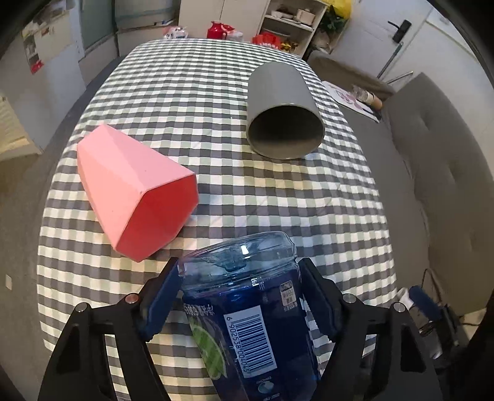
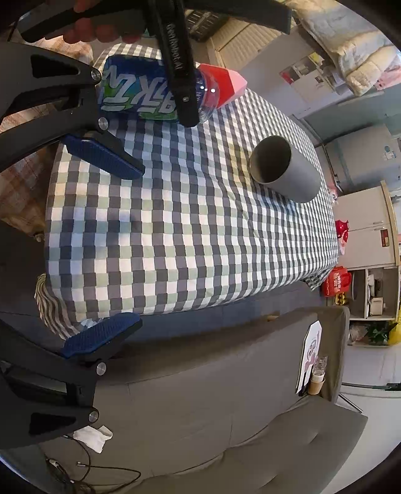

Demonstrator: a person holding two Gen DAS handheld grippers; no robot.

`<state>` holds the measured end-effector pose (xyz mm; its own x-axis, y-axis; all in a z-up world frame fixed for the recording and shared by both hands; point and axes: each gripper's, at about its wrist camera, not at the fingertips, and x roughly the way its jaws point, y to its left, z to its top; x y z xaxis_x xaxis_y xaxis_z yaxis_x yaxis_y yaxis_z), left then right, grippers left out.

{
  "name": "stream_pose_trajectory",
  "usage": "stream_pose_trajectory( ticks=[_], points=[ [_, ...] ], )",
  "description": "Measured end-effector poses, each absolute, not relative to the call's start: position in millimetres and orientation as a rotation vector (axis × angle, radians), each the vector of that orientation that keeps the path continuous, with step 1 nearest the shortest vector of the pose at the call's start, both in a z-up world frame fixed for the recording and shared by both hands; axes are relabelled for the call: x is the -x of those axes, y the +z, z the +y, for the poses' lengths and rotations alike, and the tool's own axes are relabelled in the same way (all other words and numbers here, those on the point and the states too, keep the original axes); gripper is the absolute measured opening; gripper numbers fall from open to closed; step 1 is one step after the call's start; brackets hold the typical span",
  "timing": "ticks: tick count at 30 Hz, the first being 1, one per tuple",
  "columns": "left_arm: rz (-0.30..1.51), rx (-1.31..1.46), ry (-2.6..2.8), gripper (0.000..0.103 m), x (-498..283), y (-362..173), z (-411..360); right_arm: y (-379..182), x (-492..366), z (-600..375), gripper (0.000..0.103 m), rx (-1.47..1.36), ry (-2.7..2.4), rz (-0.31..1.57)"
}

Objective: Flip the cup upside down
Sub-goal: 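Grasp the blue bottle with the left gripper while the right gripper releases it, then rotate the blue bottle upright with the left gripper, cap end up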

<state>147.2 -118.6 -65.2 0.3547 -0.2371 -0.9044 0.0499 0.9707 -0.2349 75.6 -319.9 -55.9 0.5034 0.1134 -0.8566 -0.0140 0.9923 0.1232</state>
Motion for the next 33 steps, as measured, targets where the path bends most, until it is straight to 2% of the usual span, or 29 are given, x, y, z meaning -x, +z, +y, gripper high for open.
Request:
stream_pose_trajectory(
  ticks=[6, 13, 20, 27, 33],
  points=[
    [1.158, 0.194, -0.210, 0.077, -147, -48, -119, -55, -73, -312, 0.088, -0.097, 0.092, 1.038],
    [0.964, 0.056, -0.220, 0.077, -135, -15, -130, -51, -70, -315, 0.088, -0.101, 0.069, 1.028],
    [0.850, -0.042, -0.257, 0.077, -100, -12, -132, -49, -67, -322, 0.088, -0.098, 0.058, 1.023],
    [0.820, -0.068, -0.288, 0.077, -74, -11, -129, -47, -61, -331, 0.088, -0.105, 0.032, 1.023],
    [0.863, -0.033, -0.347, 0.081, -67, -18, -131, -39, -54, -330, 0.088, -0.103, 0.033, 1.010]
  ],
)
